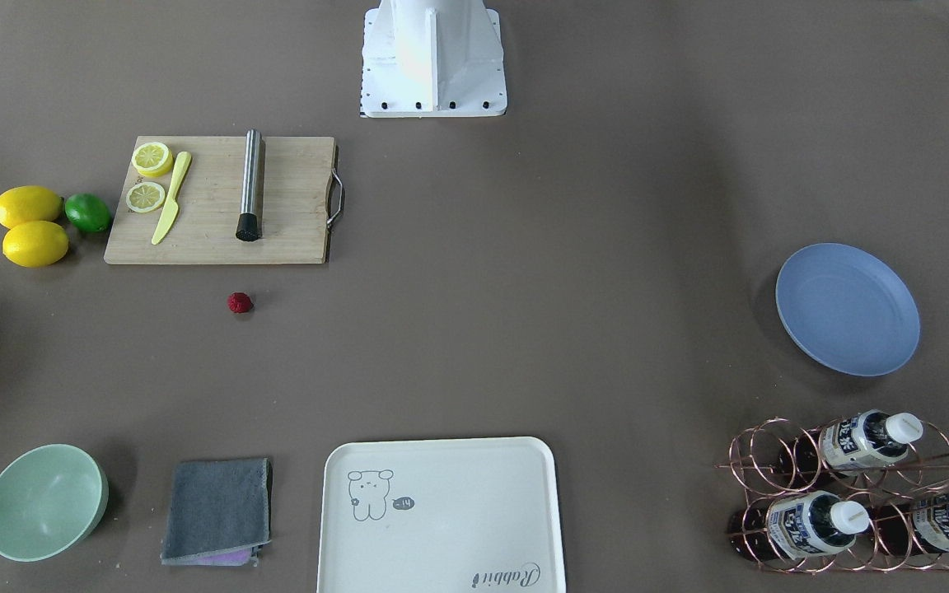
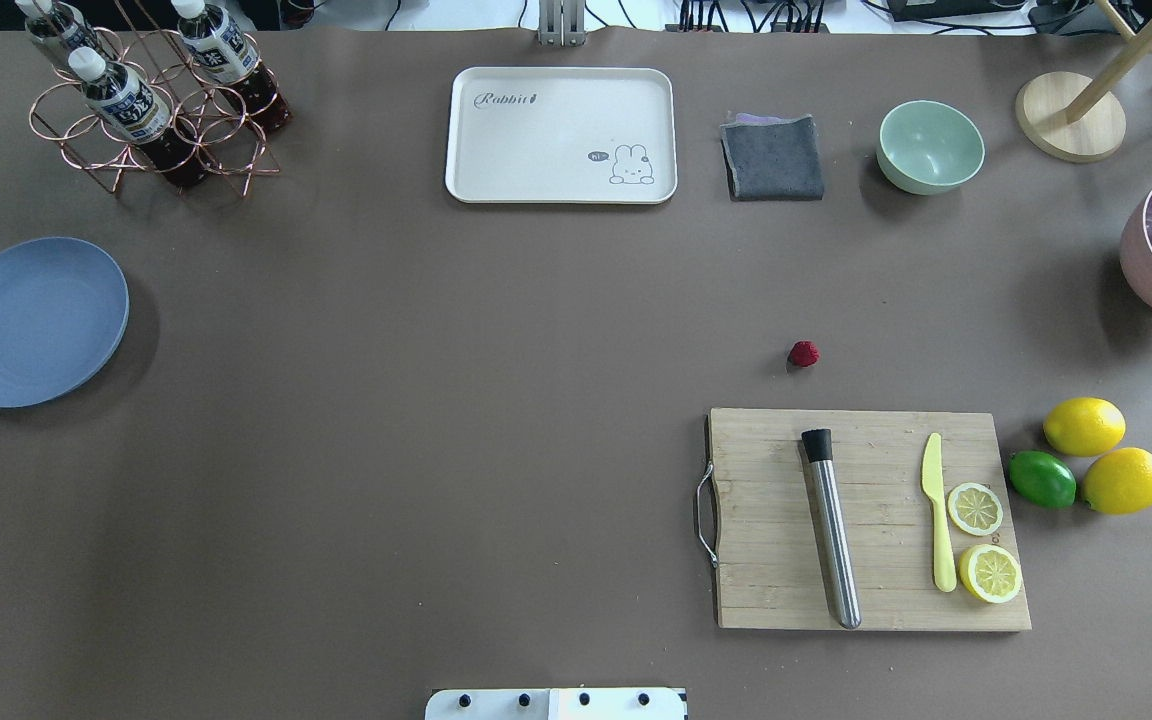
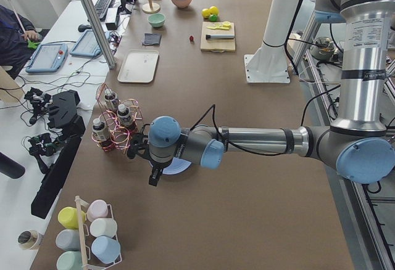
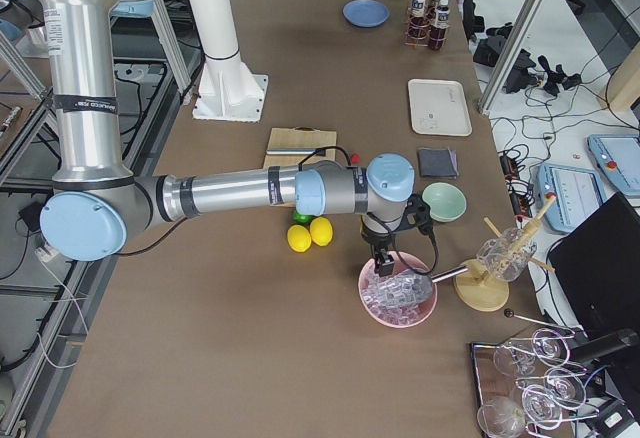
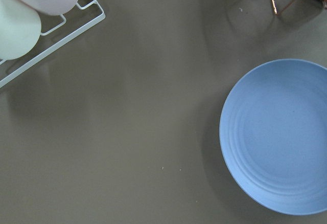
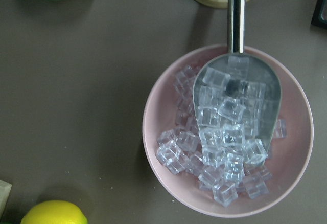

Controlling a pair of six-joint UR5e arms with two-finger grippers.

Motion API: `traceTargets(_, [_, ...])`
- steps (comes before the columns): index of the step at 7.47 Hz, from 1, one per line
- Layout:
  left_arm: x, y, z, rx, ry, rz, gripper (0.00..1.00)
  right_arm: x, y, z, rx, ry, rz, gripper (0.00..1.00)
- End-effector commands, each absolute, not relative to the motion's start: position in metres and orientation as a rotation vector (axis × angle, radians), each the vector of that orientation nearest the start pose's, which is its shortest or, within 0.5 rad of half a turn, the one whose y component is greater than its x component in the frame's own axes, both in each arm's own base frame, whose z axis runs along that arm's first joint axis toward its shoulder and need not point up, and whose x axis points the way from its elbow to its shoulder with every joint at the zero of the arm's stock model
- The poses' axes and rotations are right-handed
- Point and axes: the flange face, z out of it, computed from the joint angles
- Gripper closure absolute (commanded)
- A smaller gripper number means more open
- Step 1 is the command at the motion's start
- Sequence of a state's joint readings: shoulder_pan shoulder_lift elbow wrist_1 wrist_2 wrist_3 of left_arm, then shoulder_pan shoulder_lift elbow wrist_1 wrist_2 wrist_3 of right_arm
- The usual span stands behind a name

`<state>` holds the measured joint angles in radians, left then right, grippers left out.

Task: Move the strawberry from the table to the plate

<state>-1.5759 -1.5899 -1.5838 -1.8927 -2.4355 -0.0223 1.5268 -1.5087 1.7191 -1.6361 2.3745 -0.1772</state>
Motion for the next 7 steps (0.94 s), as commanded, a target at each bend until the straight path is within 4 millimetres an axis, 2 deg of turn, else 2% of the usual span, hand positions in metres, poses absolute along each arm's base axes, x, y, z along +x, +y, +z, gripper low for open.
traceTargets(1, [-0.039,-0.544,0.586,0.336,0.866,0.158,0.01,0.035,-0.529,0.493,0.298,-0.796,-0.291,0.0])
traceTargets(2, [-0.034,-0.547,0.601,0.305,0.865,0.153,0.0,0.012,-0.533,0.477,0.301,-0.804,-0.321,0.0])
traceTargets(3, [-0.009,-0.556,0.619,0.245,0.873,0.163,0.0,-0.009,-0.535,0.476,0.266,-0.813,-0.307,0.0])
traceTargets(4, [0.002,-0.572,0.631,0.227,0.881,0.136,0.01,-0.028,-0.534,0.468,0.238,-0.821,-0.281,0.0])
traceTargets(6, [0.071,-0.574,0.65,0.23,0.866,0.115,0.02,-0.072,-0.53,0.455,0.219,-0.812,-0.199,0.0])
traceTargets(7, [0.096,-0.568,0.667,0.226,0.861,0.123,0.02,-0.1,-0.528,0.451,0.252,-0.811,-0.164,0.0])
